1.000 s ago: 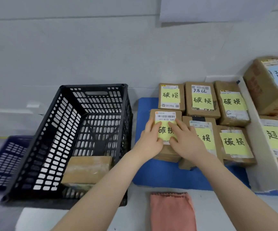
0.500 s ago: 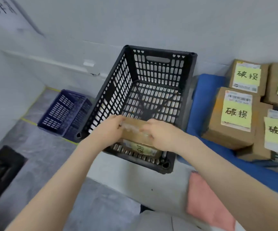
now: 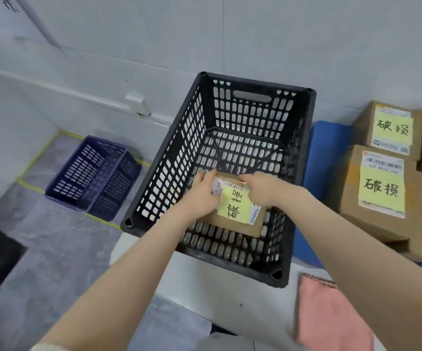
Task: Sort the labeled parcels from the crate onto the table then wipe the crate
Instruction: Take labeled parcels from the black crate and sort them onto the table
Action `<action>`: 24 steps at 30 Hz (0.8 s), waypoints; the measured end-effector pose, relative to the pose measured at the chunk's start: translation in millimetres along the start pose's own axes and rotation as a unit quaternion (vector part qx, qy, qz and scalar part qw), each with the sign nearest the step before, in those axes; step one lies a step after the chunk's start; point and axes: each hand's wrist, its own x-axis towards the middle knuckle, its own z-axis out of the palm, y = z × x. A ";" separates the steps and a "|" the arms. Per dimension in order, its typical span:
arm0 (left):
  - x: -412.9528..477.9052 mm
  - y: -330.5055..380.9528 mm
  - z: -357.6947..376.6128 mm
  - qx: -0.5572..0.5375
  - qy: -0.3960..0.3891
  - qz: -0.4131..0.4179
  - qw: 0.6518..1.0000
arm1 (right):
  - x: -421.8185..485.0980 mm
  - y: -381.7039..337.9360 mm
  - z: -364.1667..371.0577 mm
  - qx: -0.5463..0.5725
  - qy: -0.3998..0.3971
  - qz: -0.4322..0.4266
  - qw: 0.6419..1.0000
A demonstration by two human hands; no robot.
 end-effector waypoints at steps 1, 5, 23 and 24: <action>5.4 3.9 1.4 -0.017 0.023 -0.008 1.000 | 3.9 2.4 1.3 0.000 0.008 0.017 1.000; 5.8 9.7 15.9 0.054 0.099 -0.085 0.990 | 10.5 7.1 9.6 0.000 0.011 0.034 0.999; 35.7 -26.3 28.1 0.126 0.012 0.039 0.991 | 10.4 -8.1 31.5 0.089 0.072 0.052 0.992; 35.5 -28.1 27.1 0.119 0.010 0.044 0.992 | 10.4 -10.6 32.6 0.094 0.070 0.056 0.991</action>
